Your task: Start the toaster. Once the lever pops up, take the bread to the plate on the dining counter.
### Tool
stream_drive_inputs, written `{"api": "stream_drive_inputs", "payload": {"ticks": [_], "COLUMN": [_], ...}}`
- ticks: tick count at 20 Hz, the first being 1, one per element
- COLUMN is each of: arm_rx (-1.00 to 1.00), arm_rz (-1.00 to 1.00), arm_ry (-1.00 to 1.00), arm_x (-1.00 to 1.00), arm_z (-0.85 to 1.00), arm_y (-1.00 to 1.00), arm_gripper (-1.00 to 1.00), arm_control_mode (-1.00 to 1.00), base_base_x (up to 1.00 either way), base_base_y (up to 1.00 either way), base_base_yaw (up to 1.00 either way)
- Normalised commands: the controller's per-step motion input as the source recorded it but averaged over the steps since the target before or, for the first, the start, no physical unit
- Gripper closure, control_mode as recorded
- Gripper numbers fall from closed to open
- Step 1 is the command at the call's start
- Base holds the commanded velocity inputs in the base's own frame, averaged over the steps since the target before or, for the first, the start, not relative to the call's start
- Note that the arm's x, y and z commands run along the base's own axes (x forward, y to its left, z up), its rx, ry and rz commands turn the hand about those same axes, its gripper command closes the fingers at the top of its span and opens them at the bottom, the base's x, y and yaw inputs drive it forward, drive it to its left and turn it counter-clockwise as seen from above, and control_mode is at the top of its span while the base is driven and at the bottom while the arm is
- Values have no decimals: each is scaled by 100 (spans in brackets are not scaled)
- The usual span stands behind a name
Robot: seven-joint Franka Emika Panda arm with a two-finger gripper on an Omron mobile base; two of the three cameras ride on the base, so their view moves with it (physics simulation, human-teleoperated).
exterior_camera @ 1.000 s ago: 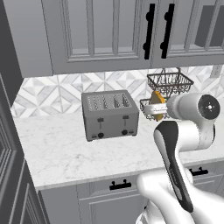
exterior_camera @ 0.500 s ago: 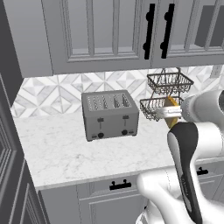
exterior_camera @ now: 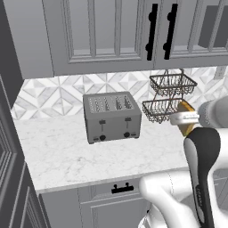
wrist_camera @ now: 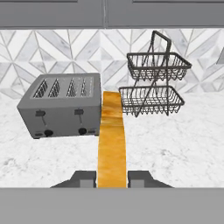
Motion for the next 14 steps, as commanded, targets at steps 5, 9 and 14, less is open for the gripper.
{"api": "stream_drive_inputs", "payload": {"ticks": [5, 9, 14], "arm_rx": [0, 0, 0], "arm_rz": [0, 0, 0], "arm_ry": [0, 0, 0], "arm_x": [-1, 0, 0], "arm_z": [-3, -4, 0], "arm_y": [0, 0, 0], "arm_gripper": [100, 100, 100], "arm_control_mode": [-100, -100, -100], "base_base_x": [0, 0, 0], "base_base_y": [0, 0, 0], "base_base_yaw": [0, 0, 0]}}
